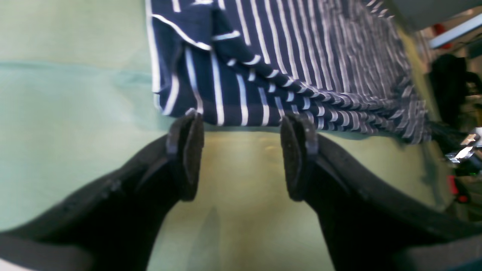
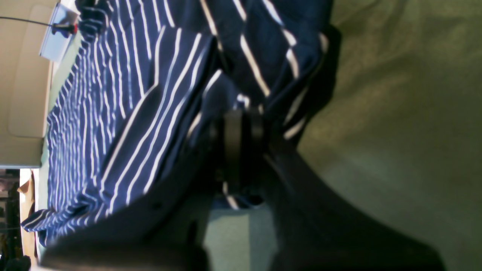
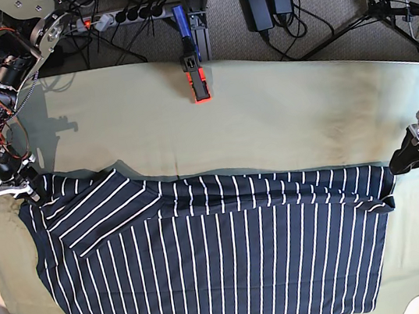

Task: Fold the T-shirt properly
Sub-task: 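Release the shirt and reposition both grippers at its edges, then grasp the shirt edges with both grippers, then drag the shirt with both grippers to straighten it on the cloth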

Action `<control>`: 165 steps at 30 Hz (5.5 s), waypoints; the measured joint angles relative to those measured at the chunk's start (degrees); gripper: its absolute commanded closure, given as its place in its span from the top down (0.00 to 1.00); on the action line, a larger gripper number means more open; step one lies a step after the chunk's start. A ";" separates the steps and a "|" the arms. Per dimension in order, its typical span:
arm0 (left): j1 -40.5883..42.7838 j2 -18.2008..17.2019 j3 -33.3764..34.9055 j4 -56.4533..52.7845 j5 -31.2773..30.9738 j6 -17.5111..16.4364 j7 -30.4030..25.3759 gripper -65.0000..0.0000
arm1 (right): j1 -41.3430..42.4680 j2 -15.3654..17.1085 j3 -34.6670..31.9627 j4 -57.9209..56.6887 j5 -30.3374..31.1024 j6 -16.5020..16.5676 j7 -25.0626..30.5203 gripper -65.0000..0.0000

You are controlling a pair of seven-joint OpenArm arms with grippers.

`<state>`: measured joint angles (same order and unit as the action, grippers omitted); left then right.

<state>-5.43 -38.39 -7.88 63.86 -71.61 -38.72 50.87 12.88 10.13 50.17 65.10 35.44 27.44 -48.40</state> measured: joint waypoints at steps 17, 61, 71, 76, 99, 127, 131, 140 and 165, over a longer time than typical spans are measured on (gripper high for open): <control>-0.79 3.54 0.02 -1.53 4.79 0.00 -5.88 0.67 | -0.02 0.02 0.00 0.00 -0.15 0.00 -0.04 0.00; -14.64 9.01 -0.02 -12.28 22.58 12.44 -8.04 0.67 | -0.83 0.20 0.00 0.00 -0.33 0.00 -0.46 0.00; -14.84 9.05 -0.11 -17.49 21.97 12.66 -8.90 0.67 | -0.83 0.20 0.00 0.00 -0.33 0.00 -0.46 0.00; -14.93 9.05 -0.13 -17.73 18.38 11.61 -7.30 0.67 | -0.85 0.20 0.00 0.00 -0.31 0.00 -0.46 0.00; -14.91 11.76 -0.33 -17.75 11.72 9.70 -3.96 0.57 | -0.83 0.20 0.00 0.00 -0.31 0.00 -0.46 0.00; -14.40 8.55 -0.20 -17.86 4.20 2.19 -1.22 0.00 | -1.95 1.51 -0.11 0.00 3.82 0.00 -5.05 0.00; -12.74 7.43 -0.09 -17.86 0.92 0.66 0.44 0.00 | -5.57 3.61 -0.17 0.02 8.17 0.00 -6.40 0.00; -7.26 7.02 -0.07 -17.86 -7.39 0.50 5.09 0.00 | -10.84 7.65 -0.33 0.09 12.59 -0.04 -7.74 0.00; 4.42 0.63 -1.57 -6.69 -12.17 0.07 13.14 0.00 | -17.86 10.82 -0.33 0.61 19.43 0.28 -12.09 0.00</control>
<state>-1.02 -37.76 -9.45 57.17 -83.79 -38.65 64.01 -4.97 20.95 49.84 65.71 54.87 27.73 -60.49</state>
